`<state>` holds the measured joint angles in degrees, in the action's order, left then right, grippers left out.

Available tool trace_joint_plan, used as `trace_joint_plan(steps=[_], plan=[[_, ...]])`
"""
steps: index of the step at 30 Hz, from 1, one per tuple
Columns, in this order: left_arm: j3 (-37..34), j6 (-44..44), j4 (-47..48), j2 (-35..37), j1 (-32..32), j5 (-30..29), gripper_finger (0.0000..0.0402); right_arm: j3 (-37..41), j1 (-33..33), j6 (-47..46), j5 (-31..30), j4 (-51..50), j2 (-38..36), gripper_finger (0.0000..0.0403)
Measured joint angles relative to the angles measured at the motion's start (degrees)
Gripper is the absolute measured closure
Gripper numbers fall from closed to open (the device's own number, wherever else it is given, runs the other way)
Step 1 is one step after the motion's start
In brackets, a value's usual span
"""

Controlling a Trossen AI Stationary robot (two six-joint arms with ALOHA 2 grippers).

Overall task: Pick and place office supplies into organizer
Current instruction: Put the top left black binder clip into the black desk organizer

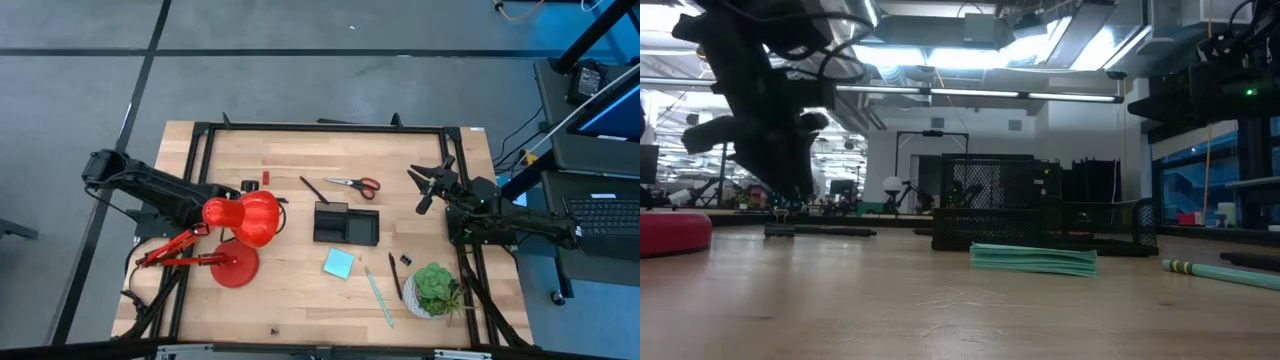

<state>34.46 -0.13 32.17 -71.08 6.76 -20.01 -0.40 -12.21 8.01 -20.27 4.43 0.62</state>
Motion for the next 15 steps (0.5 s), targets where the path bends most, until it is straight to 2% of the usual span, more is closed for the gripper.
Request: trace_joint_plan(steps=[15], plan=[[0.0, -3.6, 2.8, -5.5, 0.0, 0.0, 0.0245, 0.0, 0.0, 0.1, 0.0, 0.0, 0.0, 0.0319]])
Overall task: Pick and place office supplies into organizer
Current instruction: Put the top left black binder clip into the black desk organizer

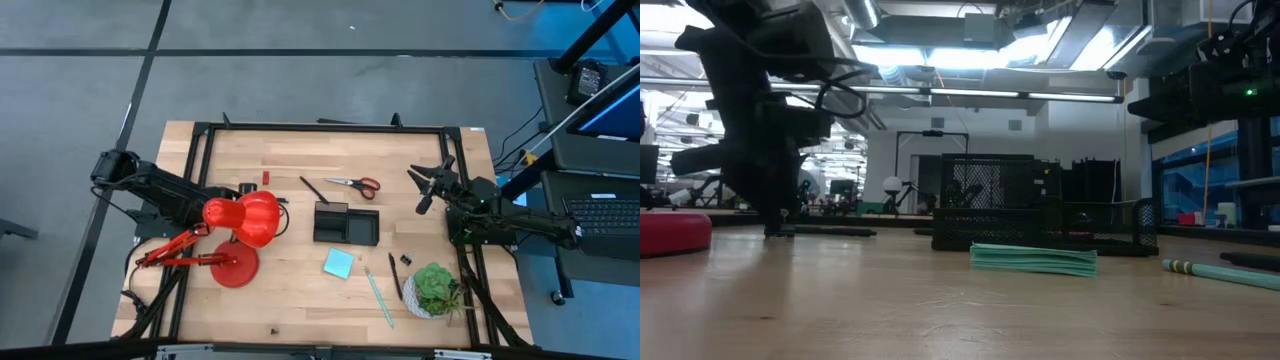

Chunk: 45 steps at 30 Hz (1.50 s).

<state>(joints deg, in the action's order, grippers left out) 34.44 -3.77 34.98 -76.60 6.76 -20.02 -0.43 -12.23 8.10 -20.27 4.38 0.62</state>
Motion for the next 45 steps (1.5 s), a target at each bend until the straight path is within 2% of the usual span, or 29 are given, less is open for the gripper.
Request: trace_joint_plan(steps=[11, 28, 38, 42, 45], plan=[[0.0, 0.0, 0.0, -0.2, 0.0, -0.1, 0.0250, 0.0, 0.0, 0.1, 0.0, 0.0, 0.0, 0.0319], [0.0, 0.0, 0.0, -0.2, 0.0, -0.2, 0.0350, 0.0, 0.0, 0.1, 0.0, 0.0, 0.0, 0.0319], [0.0, 3.5, 0.0, 0.0, 0.0, -1.5, 0.0394, 0.0, 0.0, 0.1, 0.0, 0.0, 0.0, 0.0319], [0.6, 3.9, -0.2, -0.1, 0.0, -3.2, 0.0398, 0.0, 0.0, 0.1, 0.0, 0.0, 0.0, 0.0319], [2.8, 4.2, -0.7, -0.2, 0.0, -1.5, 0.0399, 0.0, 0.0, 0.1, 0.0, 0.0, 0.0, 0.0319]])
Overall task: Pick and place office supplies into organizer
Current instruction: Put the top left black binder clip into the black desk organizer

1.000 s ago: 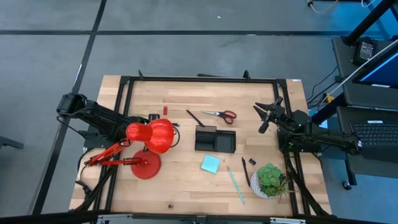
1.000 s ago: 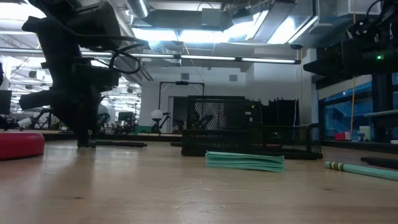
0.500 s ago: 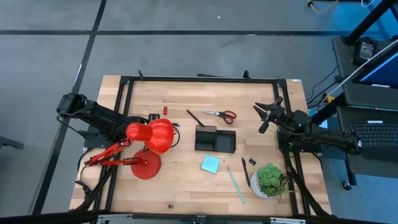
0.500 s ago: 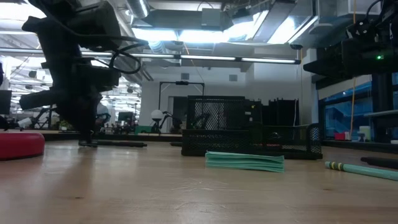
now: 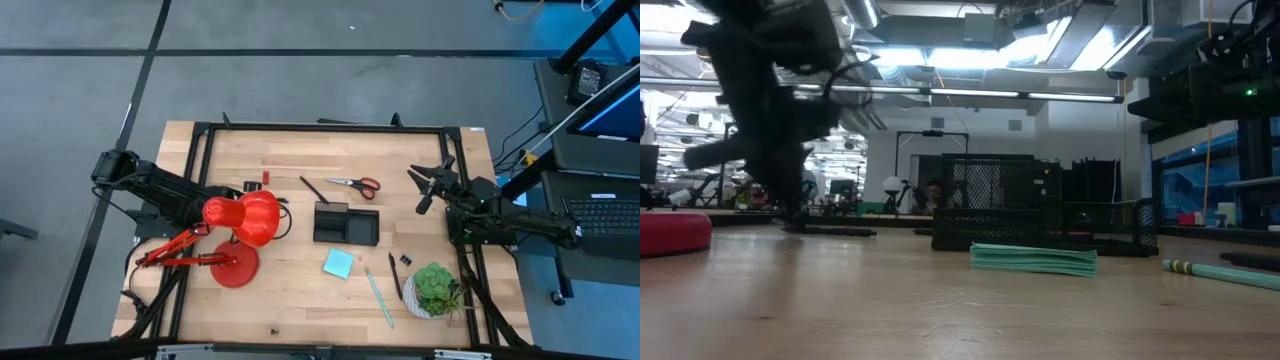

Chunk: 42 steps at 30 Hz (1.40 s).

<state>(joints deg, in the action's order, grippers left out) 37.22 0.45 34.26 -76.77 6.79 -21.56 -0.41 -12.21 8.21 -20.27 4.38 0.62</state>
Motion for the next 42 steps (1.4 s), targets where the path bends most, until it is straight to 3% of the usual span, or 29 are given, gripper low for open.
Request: trace_joint_plan(steps=[5, 13, 24, 42], plan=[[4.2, 3.4, -3.3, 0.0, 0.0, 2.4, 0.0399, 0.0, 0.0, 0.0, 0.0, 0.0, 0.0, 0.0319], [5.9, 13.6, -19.6, 0.0, 0.0, 11.4, 0.0399, 0.0, 0.0, 0.0, 0.0, 0.0, 0.0, 0.0319], [5.9, 7.5, -30.8, -1.2, 0.0, 17.0, 0.0398, 0.0, 0.0, 0.0, 0.0, 0.0, 0.0, 0.0319], [5.9, 4.0, -50.8, -16.2, -0.6, 19.1, 0.0398, 0.0, 0.0, 1.1, 0.0, 0.0, 0.0, 0.0319]])
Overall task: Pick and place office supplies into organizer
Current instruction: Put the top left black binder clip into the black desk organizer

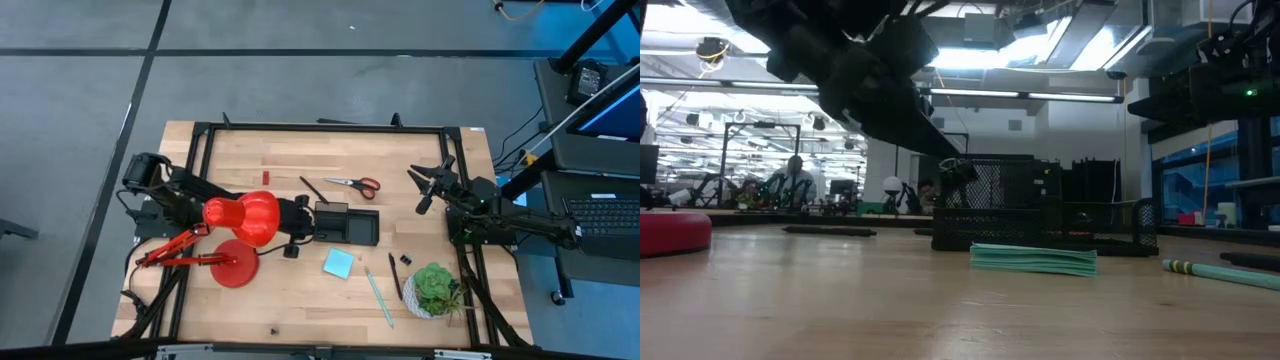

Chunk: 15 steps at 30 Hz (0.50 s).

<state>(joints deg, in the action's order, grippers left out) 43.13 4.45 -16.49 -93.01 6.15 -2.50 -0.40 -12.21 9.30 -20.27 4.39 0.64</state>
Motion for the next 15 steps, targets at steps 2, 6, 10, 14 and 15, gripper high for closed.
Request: trace_joint_plan(steps=[2, 6, 10, 14, 15], plan=[[0.0, -1.4, -0.2, -0.6, -0.5, 0.0, 0.0398, 0.0, 0.0, 0.0, 0.0, 0.0, 0.0, 0.0319], [0.0, -4.1, -0.3, -2.1, -1.6, -0.1, 0.0398, 0.0, 0.0, 0.0, 0.0, 0.0, 0.0, 0.0319], [0.0, -4.4, -0.5, -3.7, -2.5, 0.0, 0.0398, 0.0, 0.0, 0.0, 0.0, 0.0, 0.0, 0.0319], [0.0, -5.2, -1.5, -5.0, -3.1, -0.1, 0.0398, 0.0, 0.0, 0.0, 0.0, 0.0, 0.0, 0.0319], [0.0, -5.3, -1.7, -5.0, -3.2, -0.1, 0.0398, 0.0, 0.0, 0.0, 0.0, 0.1, 0.0, 0.0319]])
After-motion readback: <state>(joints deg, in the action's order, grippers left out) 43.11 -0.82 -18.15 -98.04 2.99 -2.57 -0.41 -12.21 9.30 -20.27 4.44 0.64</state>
